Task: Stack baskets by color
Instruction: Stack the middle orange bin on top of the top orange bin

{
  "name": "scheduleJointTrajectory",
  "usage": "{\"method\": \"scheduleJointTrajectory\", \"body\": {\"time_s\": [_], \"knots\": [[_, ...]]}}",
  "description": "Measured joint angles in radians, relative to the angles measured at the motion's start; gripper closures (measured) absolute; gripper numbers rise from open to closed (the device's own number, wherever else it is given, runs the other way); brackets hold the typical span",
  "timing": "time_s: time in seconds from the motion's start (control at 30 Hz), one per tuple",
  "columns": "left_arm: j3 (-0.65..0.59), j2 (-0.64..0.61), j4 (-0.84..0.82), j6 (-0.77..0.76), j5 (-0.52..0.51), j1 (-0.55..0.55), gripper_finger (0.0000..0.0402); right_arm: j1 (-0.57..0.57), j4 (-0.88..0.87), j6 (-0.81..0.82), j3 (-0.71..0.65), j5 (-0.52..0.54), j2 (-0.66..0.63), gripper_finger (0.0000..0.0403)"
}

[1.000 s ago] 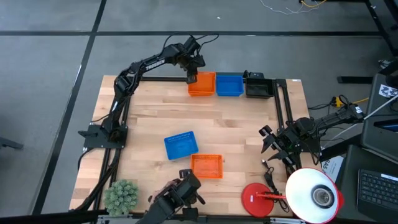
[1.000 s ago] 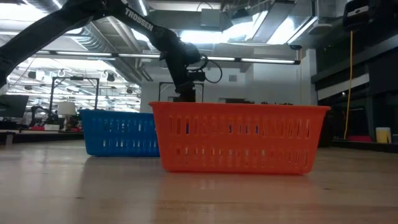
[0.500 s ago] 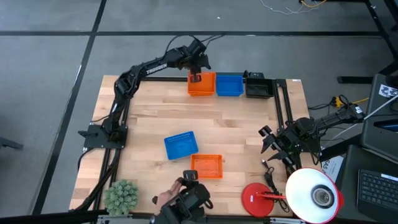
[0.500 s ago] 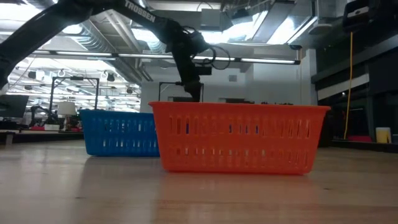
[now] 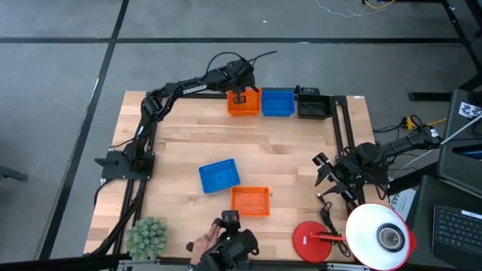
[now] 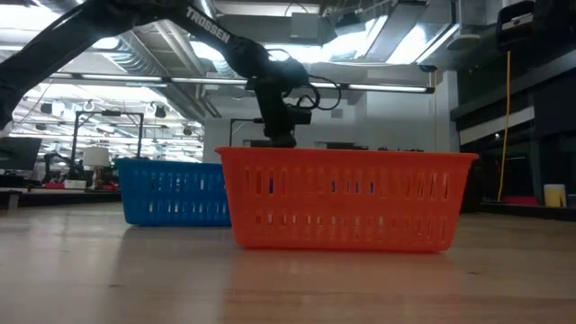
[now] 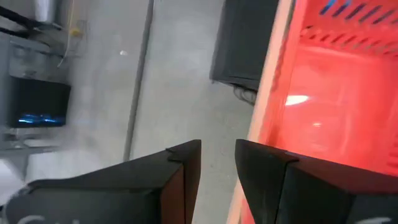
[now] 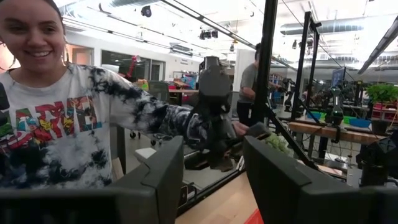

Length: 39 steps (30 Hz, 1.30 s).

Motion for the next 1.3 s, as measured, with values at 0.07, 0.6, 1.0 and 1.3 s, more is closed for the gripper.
{"method": "scheduleJointTrajectory", "body": {"time_s": [0.07,0.6,1.0,1.3], "knots": [[-0.012,-0.002,0.006,-0.002,-0.001,-0.001,0.0308,0.0,0.0,0.0,0.0,0.0,0.0,0.0235],[-0.007,-0.002,0.023,0.016,-0.081,-0.036,0.0308,0.0,-0.001,-0.003,0.0,0.0,0.0,0.0235],[-0.02,-0.001,0.034,0.011,-0.083,-0.038,0.0308,0.0,-0.009,-0.002,0.0,0.0,0.0,0.0235],[-0.117,-0.001,0.078,-0.023,-0.083,-0.031,0.0308,0.0,-0.01,0.0,0.0,0.0,0.0,0.0235]]}}
